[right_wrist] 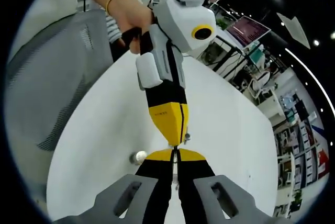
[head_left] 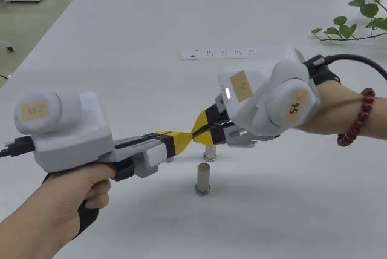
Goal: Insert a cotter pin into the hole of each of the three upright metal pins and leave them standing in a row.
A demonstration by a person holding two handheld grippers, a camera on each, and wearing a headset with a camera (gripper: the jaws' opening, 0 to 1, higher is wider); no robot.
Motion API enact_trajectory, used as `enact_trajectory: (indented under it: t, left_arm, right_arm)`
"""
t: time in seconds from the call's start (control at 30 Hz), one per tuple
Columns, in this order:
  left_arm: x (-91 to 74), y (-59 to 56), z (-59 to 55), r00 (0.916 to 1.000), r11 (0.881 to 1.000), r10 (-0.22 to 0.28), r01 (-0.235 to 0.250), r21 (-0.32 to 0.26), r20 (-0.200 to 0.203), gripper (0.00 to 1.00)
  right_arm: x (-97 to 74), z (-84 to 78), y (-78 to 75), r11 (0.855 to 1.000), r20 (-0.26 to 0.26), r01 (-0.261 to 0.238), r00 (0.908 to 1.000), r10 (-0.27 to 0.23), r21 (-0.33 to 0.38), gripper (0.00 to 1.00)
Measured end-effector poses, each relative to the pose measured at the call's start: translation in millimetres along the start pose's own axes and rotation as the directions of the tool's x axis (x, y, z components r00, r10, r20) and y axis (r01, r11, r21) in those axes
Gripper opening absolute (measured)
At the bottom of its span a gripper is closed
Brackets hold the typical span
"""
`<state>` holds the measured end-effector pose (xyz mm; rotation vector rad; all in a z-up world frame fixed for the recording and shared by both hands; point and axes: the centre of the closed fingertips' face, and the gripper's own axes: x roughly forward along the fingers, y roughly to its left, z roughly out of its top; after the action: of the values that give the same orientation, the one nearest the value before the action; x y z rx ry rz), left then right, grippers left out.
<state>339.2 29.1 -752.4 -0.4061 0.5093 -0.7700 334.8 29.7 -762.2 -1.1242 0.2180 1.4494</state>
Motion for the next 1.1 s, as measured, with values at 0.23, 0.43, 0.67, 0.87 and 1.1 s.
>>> enact_trajectory:
  t: [0.23,0.43,0.67,0.87,1.1]
  left_arm:
    - [0.9,0.2,-0.9,1.0,0.999,0.002,-0.003,-0.053,-0.007,0.02]
    - [0.9,-0.8,-0.6,1.0,0.999,0.0,0.0,-0.052,-0.005,0.01]
    - [-0.9,-2.4,-2.4,0.9998,0.999,-0.006,0.007,0.05,-0.021,0.0]
    - [-2.6,-2.8,-0.1,0.9999,0.998,-0.005,0.006,0.068,-0.012,0.0]
    - [-6.6,0.0,0.7,0.9999,0.992,0.001,0.001,0.125,-0.014,0.0]
  right_arm:
    - [-0.9,0.1,-0.1,1.0,-0.005,0.015,0.9999,-0.015,-0.015,0.02]
    - [-2.5,0.9,-0.8,1.0,-0.002,0.02,0.9998,-0.02,-0.007,0.02]
    - [-1.5,2.3,2.4,1.0,0.009,0.004,1.0,-0.005,0.02,0.03]
    - [-0.8,3.6,-0.8,0.998,0.039,0.011,0.9991,-0.014,0.062,0.05]
    - [-7.2,1.6,0.0,0.959,0.122,-0.034,0.9925,0.0,0.281,0.12]
